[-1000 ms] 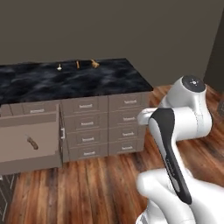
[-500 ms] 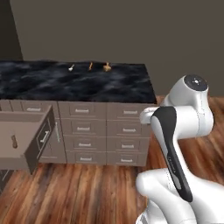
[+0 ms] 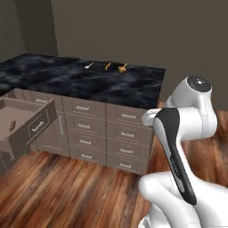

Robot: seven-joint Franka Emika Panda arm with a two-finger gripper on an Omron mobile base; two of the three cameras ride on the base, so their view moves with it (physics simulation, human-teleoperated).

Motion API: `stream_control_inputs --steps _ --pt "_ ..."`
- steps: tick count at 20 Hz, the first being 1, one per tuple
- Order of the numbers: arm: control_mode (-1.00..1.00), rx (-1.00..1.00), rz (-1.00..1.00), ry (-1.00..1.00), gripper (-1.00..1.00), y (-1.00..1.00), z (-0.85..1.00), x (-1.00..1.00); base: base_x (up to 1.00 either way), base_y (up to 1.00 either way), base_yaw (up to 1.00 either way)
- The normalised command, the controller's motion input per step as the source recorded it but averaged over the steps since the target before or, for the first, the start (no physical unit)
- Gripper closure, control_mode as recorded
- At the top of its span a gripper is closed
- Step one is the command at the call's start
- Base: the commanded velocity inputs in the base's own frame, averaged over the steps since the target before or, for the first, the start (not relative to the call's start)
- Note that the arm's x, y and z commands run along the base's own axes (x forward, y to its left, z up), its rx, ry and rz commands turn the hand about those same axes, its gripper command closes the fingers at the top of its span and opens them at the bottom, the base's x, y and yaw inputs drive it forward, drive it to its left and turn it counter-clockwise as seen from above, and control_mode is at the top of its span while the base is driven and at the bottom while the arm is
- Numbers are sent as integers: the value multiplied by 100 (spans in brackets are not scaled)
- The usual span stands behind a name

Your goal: Pick up the metallic utensils from the counter and place them in the open drawer. Make sure not to pick up any wooden utensils.

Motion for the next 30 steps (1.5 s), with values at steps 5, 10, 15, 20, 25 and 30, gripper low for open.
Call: stream_control_inputs --steps 5,10,15,20,25,30 --pt "100 0 0 0 -100 0 0 0 0 -100 56" --pt "100 0 0 0 -100 0 0 0 8 -100 55" --pt "100 0 0 0 -100 0 0 0 25 -100 48" --pt "100 0 0 0 -100 0 0 0 39 -100 29" --pt "100 0 0 0 -100 0 0 0 9 -100 27" --pt "100 0 0 0 -100 0 0 0 0 -100 47"
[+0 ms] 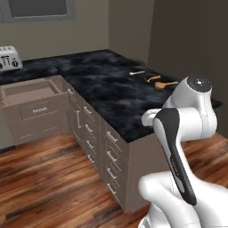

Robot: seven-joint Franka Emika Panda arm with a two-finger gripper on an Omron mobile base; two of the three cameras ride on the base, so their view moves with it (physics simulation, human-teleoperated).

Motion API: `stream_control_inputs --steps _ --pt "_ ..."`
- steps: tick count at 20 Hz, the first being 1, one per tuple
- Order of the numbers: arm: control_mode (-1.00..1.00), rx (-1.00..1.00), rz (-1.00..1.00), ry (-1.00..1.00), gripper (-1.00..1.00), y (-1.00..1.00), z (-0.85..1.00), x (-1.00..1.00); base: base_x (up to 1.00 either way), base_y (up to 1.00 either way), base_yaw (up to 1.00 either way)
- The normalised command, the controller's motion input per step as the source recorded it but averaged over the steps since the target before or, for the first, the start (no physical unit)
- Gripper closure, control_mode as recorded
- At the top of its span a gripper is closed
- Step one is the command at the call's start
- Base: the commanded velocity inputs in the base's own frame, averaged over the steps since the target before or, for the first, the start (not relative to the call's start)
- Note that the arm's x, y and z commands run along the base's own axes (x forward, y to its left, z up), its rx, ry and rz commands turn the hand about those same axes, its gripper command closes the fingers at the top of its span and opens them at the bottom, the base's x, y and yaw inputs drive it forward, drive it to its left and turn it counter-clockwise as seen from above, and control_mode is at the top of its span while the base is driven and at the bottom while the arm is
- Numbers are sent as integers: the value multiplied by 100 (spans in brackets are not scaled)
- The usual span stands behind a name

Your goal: Pick up the metallic utensils from the counter and place them in the open drawer. Make sure not to pick up any wooden utensils.

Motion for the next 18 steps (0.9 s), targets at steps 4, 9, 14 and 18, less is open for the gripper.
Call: stream_control_inputs --steps 4,9,14,18 --pt "100 0 0 0 -100 0 0 0 0 -100 53" --pt "100 0 0 0 -100 0 0 0 -6 -100 40" --pt "100 0 0 0 -100 0 0 0 0 -100 22" --pt "100 0 0 0 -100 0 0 0 9 -100 17"
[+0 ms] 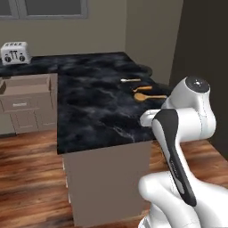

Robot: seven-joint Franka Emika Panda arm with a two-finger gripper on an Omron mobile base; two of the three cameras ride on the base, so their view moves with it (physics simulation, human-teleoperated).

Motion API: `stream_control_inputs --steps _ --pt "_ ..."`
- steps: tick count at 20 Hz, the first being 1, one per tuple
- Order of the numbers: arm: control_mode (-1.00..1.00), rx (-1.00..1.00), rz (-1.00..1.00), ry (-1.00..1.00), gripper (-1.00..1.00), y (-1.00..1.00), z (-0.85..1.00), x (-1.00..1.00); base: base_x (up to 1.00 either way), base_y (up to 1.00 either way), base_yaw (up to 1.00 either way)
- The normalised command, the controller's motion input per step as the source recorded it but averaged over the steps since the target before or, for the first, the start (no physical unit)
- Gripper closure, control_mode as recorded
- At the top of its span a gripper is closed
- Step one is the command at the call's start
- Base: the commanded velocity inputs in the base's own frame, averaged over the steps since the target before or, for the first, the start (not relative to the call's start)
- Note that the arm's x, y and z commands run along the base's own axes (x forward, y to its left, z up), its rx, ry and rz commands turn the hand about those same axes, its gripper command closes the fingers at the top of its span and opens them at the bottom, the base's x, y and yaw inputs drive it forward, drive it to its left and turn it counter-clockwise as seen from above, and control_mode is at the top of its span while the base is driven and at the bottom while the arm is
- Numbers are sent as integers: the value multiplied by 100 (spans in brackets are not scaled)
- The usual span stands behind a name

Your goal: Pick up the metallic utensils from the counter and place them in the open drawer. Make sure not to pick up any wooden utensils.

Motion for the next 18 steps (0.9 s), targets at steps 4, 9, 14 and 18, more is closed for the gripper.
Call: stream_control_inputs --steps 4,9,14,18 --pt "100 0 0 0 -100 0 0 0 21 -100 25" --pt "100 0 0 0 -100 0 0 0 36 -100 28" --pt "100 0 0 0 -100 0 0 0 31 -100 27" --pt "100 0 0 0 -100 0 0 0 29 -100 27"
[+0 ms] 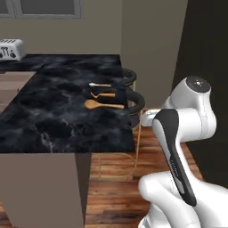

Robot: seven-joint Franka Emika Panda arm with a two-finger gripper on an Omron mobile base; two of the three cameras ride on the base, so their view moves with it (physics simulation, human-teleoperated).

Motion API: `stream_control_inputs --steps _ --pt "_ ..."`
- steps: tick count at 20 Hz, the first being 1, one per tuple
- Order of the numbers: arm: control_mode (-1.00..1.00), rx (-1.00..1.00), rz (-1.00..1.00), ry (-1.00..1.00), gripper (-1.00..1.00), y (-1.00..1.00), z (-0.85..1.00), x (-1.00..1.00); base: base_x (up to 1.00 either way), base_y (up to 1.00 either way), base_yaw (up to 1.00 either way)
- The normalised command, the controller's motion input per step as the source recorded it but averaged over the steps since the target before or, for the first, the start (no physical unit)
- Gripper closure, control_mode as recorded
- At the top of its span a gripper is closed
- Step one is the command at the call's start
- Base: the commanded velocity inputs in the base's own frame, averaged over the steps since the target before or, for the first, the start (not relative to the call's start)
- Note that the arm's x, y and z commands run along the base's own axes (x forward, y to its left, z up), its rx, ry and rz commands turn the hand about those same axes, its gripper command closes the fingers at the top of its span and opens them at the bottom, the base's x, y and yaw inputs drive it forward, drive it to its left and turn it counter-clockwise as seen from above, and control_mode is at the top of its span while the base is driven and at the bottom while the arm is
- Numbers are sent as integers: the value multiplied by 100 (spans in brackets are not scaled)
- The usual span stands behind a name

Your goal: Pick up the metallic utensils from the counter and place them in the open drawer. Make sure not to pick up any wooden utensils.

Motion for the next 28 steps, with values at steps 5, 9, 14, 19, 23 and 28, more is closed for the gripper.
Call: stream_control_inputs --steps 5,9,14,19,23,28 --pt "100 0 0 0 -100 0 0 0 31 -100 32" --pt "100 0 0 0 -100 0 0 0 43 -100 44" --pt "100 0 0 0 -100 0 0 0 59 -100 54" --pt "100 0 0 0 -100 0 0 0 60 -100 58" --pt "100 0 0 0 -100 0 0 0 52 -97 60" --pt "100 0 0 0 -100 0 0 0 46 -78 70"
